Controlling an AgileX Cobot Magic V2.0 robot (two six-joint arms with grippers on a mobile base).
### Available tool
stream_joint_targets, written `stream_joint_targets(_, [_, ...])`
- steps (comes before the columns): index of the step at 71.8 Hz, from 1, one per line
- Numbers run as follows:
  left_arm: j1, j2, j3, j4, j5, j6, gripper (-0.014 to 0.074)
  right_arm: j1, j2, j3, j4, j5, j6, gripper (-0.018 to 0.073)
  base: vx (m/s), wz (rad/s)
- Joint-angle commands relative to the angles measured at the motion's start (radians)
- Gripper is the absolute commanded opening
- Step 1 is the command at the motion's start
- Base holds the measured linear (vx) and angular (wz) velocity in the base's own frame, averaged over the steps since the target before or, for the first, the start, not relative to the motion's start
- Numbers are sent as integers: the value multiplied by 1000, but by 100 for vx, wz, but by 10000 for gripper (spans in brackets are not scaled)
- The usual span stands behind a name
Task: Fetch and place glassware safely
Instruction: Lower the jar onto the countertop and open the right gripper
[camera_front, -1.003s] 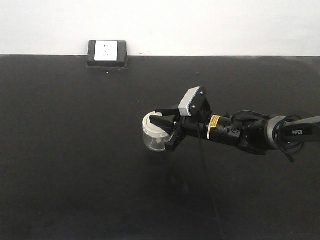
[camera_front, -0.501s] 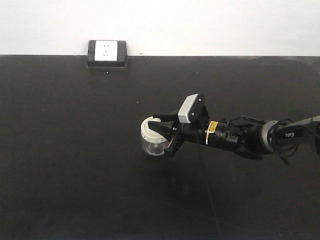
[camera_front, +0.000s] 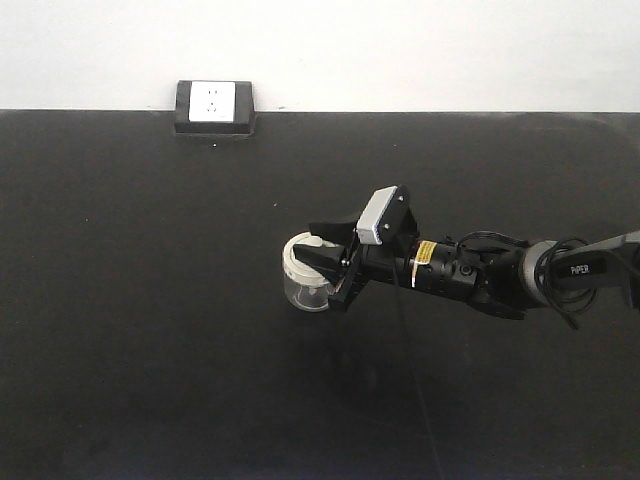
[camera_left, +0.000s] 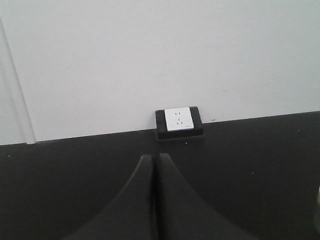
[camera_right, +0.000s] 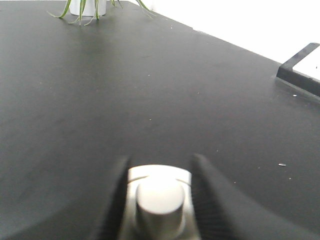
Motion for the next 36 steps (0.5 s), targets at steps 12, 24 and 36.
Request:
stream_joint_targets(12, [-6, 1, -27, -7, -71, -7, -7, -5, -55, -24, 95, -68, -10, 648, 0, 0])
stream_joint_targets(24, [-6, 1, -27, -7, -71, -7, -7, -5, -60, -23, 100, -71, -10, 657, 0, 0])
stream_joint_targets(36, [-6, 1, -27, -7, -71, -7, -7, -5, -102, -23, 100, -38, -4, 618, 0, 0])
